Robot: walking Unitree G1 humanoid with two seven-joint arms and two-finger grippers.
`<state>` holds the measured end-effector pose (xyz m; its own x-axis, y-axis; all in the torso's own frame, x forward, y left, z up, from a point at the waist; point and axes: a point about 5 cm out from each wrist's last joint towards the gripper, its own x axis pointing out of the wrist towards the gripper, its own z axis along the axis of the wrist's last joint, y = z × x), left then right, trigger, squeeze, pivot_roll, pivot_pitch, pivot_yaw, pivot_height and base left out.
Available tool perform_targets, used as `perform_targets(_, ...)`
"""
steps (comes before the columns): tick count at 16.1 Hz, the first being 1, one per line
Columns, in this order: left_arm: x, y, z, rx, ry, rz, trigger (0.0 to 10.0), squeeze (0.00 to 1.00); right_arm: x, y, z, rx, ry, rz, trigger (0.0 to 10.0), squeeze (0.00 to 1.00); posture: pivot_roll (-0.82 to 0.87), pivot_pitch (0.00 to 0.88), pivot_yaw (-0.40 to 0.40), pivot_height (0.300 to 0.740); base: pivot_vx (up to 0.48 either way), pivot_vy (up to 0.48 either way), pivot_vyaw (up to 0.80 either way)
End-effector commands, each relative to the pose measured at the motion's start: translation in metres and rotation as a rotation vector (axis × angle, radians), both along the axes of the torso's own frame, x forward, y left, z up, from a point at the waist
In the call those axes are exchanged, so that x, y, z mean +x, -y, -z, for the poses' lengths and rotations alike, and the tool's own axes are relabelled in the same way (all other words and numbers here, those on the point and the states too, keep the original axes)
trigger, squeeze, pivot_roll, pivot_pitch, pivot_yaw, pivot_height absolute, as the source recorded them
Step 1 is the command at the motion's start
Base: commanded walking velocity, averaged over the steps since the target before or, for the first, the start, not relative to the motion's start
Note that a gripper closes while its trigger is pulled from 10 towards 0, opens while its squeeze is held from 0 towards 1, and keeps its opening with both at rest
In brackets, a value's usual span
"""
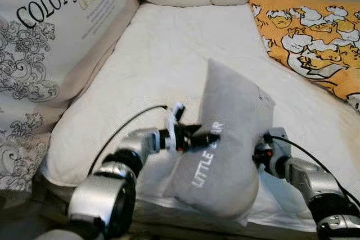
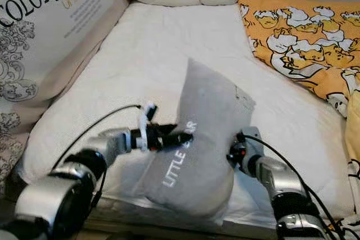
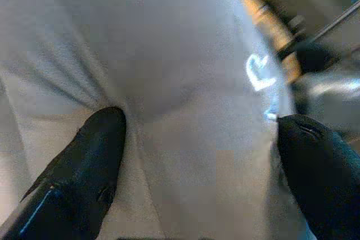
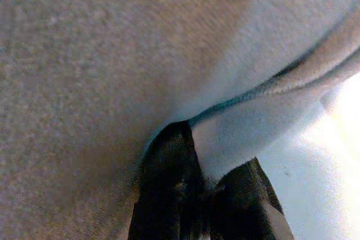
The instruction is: Clean up the room
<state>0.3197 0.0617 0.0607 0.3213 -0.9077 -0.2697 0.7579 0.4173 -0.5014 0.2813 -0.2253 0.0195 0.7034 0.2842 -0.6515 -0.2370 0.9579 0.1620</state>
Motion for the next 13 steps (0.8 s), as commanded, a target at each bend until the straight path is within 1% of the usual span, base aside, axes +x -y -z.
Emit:
perform_targets(1, -0.004, 0.001, 0.013, 0.139, 0.001, -0.039, 9.9, 1.0, 0.015, -0.016, -0.016, 0.019, 0.08, -0.04, 0.0, 0.0, -0.16, 0.0, 0.07, 0.74, 0.0, 0.0, 0.0)
perform_targets(2, 0.0, -0.003, 0.014, 0.146, -0.021, -0.125, 0.0, 0.72, 0.017, -0.024, -0.02, 0.036, 0.1, -0.056, 0.0, 0.0, -0.16, 0.0, 0.071, 0.74, 0.0, 0.0, 0.0)
perform_targets(3, 0.001, -0.005, 0.013, 0.129, -0.021, -0.143, 0.0, 0.68, 0.017, -0.028, -0.021, 0.043, 0.107, -0.068, 0.0, 0.0, -0.15, 0.0, 0.071, 0.74, 0.0, 0.0, 0.0)
perform_targets(4, 0.001, -0.007, 0.011, 0.092, -0.028, -0.161, 0.0, 0.4, 0.017, -0.037, -0.024, 0.057, 0.122, -0.1, 0.0, 0.0, -0.14, 0.0, 0.07, 0.74, 0.0, 0.0, 0.0)
perform_targets(5, 0.0, -0.008, 0.014, 0.09, -0.033, -0.169, 0.0, 0.14, 0.016, -0.048, -0.027, 0.074, 0.135, -0.131, 0.0, 0.0, -0.14, 0.0, 0.07, 0.74, 0.0, 0.0, 0.0)
perform_targets(6, -0.001, -0.009, 0.016, 0.085, -0.04, -0.19, 0.0, 0.12, 0.017, -0.055, -0.028, 0.086, 0.144, -0.139, 0.0, 0.0, -0.13, 0.0, 0.068, 0.74, 0.0, 0.0, 0.0)
perform_targets(7, -0.001, -0.011, 0.017, 0.096, -0.032, -0.22, 0.0, 0.11, 0.018, -0.058, -0.029, 0.094, 0.148, -0.138, 0.0, 0.0, -0.13, 0.0, 0.068, 0.74, 0.0, 0.0, 0.0)
perform_targets(8, -0.001, -0.012, 0.019, 0.097, -0.052, -0.258, 0.0, 0.1, 0.019, -0.062, -0.03, 0.1, 0.152, -0.136, 0.0, 0.0, -0.12, 0.0, 0.066, 0.74, 0.0, 0.0, 0.0)
perform_targets(9, 0.0, -0.014, 0.021, 0.109, -0.022, -0.322, 0.0, 0.14, 0.02, -0.069, -0.03, 0.108, 0.154, -0.14, 0.0, 0.0, -0.11, 0.0, 0.063, 0.74, 0.0, 0.0, 0.0)
perform_targets(10, 0.002, -0.016, 0.021, 0.108, 0.009, -0.397, 0.7, 0.16, 0.019, -0.072, -0.03, 0.11, 0.152, -0.145, 0.0, 0.0, -0.11, 0.0, 0.061, 0.74, 0.0, 0.0, 0.0)
perform_targets(11, 0.0, -0.016, 0.023, 0.124, -0.018, -0.379, 0.8, 0.23, 0.019, -0.074, -0.03, 0.111, 0.15, -0.147, 0.0, 0.0, -0.11, 0.0, 0.061, 0.74, 0.0, 0.0, 0.0)
perform_targets(12, -0.002, -0.015, 0.024, 0.126, -0.034, -0.364, 1.8, 0.23, 0.018, -0.075, -0.03, 0.114, 0.148, -0.151, 0.0, 0.0, -0.1, 0.0, 0.06, 0.74, 0.0, 0.0, 0.0)
perform_targets(13, -0.002, -0.015, 0.024, 0.12, -0.038, -0.371, 3.5, 0.22, 0.018, -0.077, -0.03, 0.116, 0.146, -0.152, 0.0, 0.0, -0.1, 0.0, 0.059, 0.74, 0.0, 0.0, 0.0)
